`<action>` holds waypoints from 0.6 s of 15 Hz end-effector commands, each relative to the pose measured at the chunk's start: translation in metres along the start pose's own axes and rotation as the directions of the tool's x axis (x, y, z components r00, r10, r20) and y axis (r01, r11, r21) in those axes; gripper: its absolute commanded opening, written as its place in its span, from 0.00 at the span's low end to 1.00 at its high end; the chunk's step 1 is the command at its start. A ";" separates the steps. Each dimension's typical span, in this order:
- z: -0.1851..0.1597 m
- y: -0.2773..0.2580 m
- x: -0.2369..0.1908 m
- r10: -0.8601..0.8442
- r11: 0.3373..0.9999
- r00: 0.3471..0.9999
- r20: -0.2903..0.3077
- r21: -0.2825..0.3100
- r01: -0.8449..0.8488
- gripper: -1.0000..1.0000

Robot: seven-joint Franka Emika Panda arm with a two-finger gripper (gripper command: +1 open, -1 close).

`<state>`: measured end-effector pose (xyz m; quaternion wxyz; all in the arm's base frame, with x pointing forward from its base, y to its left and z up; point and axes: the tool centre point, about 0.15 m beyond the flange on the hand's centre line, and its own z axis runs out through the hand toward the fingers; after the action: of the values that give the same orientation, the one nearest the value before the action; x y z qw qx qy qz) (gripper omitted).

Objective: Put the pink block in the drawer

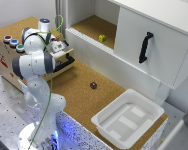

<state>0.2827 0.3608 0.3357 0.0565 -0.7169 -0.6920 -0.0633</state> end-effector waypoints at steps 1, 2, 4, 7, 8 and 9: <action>-0.012 0.004 -0.004 0.029 0.999 0.999 -0.015 -0.043 -0.030 1.00; -0.012 0.004 -0.004 0.029 0.999 0.999 -0.015 -0.043 -0.030 1.00; -0.008 0.003 -0.001 0.013 1.000 1.000 -0.010 -0.016 -0.013 1.00; -0.052 0.002 0.003 0.020 0.997 1.000 -0.011 -0.071 -0.021 1.00; -0.065 0.002 0.002 0.023 0.994 1.000 0.000 -0.102 -0.023 1.00; -0.078 0.000 0.000 0.023 0.990 1.000 0.012 -0.142 -0.021 1.00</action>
<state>0.2885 0.3605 0.3587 0.0521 -0.7204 -0.6860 -0.0879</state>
